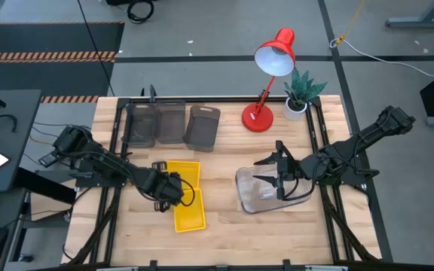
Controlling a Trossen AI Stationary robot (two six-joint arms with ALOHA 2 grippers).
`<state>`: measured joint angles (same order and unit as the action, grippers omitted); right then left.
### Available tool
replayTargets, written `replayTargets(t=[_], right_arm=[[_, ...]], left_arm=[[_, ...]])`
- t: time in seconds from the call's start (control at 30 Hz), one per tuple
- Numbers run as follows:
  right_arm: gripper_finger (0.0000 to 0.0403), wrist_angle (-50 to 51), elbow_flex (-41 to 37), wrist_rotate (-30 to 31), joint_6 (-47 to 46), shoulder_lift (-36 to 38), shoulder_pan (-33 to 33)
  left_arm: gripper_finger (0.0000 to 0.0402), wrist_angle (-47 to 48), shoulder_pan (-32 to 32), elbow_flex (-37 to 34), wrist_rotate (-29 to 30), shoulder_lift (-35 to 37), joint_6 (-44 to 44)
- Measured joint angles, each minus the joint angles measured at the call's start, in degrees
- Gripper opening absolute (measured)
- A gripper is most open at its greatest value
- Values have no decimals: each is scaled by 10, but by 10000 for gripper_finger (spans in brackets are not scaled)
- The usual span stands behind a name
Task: Stack baskets by color
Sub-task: Stack the top yellow bin on top of the bottom yellow bin
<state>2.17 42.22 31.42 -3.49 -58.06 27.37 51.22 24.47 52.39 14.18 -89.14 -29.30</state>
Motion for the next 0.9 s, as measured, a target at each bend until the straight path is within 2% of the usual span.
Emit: replayTargets(t=[0.27,0.4,0.5,0.67,0.8,0.9], right_arm=[[193,0,0,0,0,0,0],[193,0,0,0,0,0,0],[193,0,0,0,0,0,0],[193,1,0,0,-3,0,0],[193,3,0,0,-4,0,0],[193,5,0,0,-4,0,0]], left_arm=[[111,-17,-8,-7,-2,0,5],[59,-15,-16,-7,-14,0,6],[16,25,-27,7,-15,0,-6],[15,119,-41,63,39,-1,-15],[12,167,-26,125,52,0,82],[12,209,-9,161,83,0,161]])
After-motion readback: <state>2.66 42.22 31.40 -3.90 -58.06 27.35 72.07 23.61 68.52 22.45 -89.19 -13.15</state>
